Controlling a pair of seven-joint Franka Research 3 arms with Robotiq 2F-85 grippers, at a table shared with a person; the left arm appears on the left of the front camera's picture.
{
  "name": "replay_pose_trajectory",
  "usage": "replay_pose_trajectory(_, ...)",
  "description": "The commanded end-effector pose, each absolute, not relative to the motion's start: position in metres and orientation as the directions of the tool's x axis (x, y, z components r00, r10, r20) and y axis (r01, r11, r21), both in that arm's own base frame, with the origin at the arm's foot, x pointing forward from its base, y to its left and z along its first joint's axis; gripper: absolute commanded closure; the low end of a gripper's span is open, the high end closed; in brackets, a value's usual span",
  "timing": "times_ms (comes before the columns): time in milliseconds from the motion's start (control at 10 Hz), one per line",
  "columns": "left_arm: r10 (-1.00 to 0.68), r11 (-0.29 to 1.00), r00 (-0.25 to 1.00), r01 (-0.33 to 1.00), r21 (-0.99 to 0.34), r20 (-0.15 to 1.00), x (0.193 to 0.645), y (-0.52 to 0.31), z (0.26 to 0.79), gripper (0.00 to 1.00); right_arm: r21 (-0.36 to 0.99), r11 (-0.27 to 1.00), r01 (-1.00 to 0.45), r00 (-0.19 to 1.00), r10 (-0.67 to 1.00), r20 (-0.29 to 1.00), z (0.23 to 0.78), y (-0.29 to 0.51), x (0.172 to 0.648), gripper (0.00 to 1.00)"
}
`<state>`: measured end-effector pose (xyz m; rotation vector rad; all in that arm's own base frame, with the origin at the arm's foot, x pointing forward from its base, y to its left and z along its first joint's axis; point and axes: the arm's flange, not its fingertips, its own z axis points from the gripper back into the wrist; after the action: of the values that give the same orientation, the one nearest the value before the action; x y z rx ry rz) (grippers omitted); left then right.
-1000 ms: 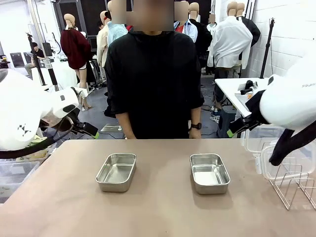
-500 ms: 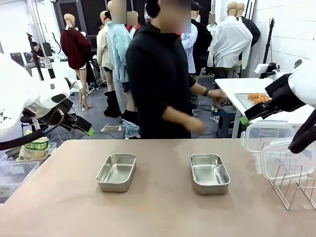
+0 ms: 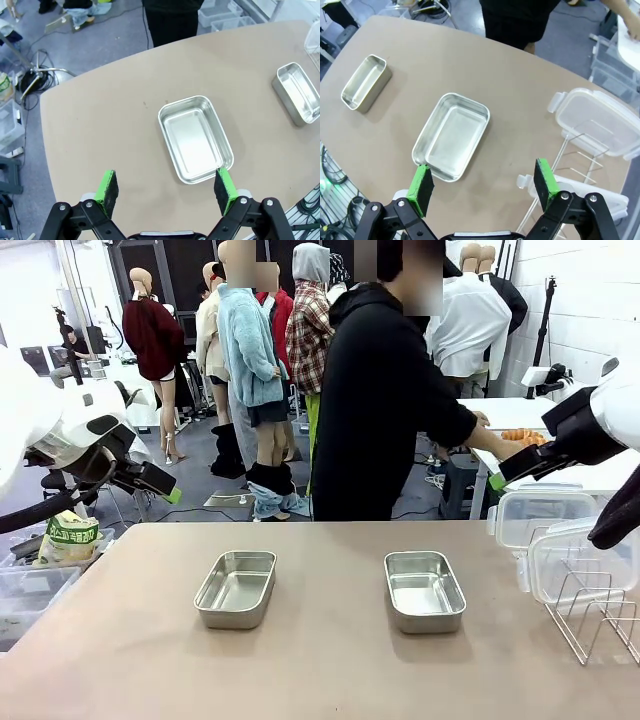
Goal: Place the bread in airtight containers.
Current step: Lift both Airtight Container.
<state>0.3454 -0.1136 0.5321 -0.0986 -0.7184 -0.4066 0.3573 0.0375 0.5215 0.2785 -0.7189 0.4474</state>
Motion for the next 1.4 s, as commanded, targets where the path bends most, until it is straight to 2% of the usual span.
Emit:
replay_pose_trajectory(0,-0.295,0.936,0.693,0.349,0.052,0.658,0.303,-0.101,0.491,0.0,0.114,0.861,-0.496,0.673,0.298,0.677,0.499,0.041,0.344,0.0)
replay_pose_trajectory(100,-0.292,0.938,0.691,0.343,0.055,0.662,0.304,-0.101,0.491,0.0,0.11,0.859,-0.5,0.671,0.304,0.676,0.498,0.043,0.345,0.0)
replay_pose_trajectory(200,-0.243,0.961,0.676,0.266,0.078,0.695,0.306,-0.099,0.493,0.0,0.081,0.903,-0.421,0.697,0.265,0.666,0.496,0.042,0.351,0.0)
replay_pose_trajectory(300,-0.318,0.923,0.683,0.381,0.051,0.657,0.346,-0.111,0.532,0.0,0.096,0.869,-0.485,0.671,0.3,0.678,0.518,0.04,0.358,0.0)
replay_pose_trajectory(1300,-0.318,0.923,0.683,0.381,0.051,0.657,0.346,-0.111,0.532,0.0,0.096,0.869,-0.485,0.671,0.3,0.678,0.518,0.04,0.358,0.0)
